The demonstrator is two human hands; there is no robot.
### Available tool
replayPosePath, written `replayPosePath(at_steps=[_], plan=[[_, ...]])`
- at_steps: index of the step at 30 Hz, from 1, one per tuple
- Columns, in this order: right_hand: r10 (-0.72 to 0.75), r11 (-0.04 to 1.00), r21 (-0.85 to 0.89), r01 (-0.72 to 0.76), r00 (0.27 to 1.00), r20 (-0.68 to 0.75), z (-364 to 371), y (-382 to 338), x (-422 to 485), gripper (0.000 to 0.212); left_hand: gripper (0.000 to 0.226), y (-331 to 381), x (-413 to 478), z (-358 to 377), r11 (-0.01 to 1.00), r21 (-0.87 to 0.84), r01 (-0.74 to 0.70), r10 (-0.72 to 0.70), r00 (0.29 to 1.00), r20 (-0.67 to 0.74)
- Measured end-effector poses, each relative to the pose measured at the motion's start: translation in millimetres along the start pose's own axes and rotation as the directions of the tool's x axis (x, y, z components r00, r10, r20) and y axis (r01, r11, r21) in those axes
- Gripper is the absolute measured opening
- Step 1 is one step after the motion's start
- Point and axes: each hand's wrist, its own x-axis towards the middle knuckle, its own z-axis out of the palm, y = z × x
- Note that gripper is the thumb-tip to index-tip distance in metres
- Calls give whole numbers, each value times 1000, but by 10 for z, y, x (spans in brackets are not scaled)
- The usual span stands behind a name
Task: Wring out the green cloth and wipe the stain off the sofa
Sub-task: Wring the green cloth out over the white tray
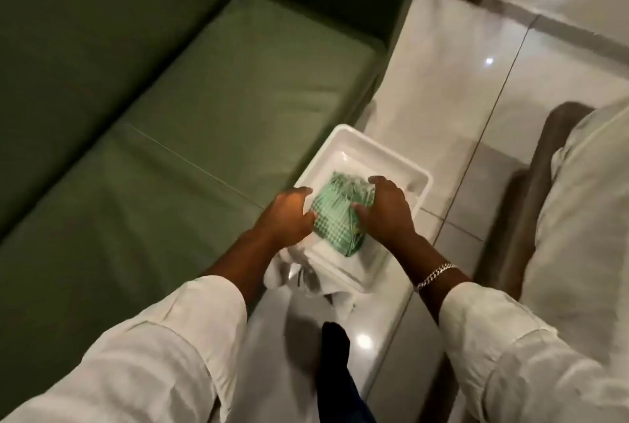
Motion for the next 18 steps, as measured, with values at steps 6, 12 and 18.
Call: replayPosePath(at_steps=[6,12,18], plan=[[228,967,-91,-237,969,-100,684,302,259,74,41,-70,466,682,987,81,138,-131,988,-83],[197,979,117,-166,920,-338,919,368,287,44,46,-123,586,954,985,-136,107,-142,950,-278],[295,896,443,-27,783,-548,730,73,-77,26,42,-138,126,790,943,-331,-41,-117,888,-445]])
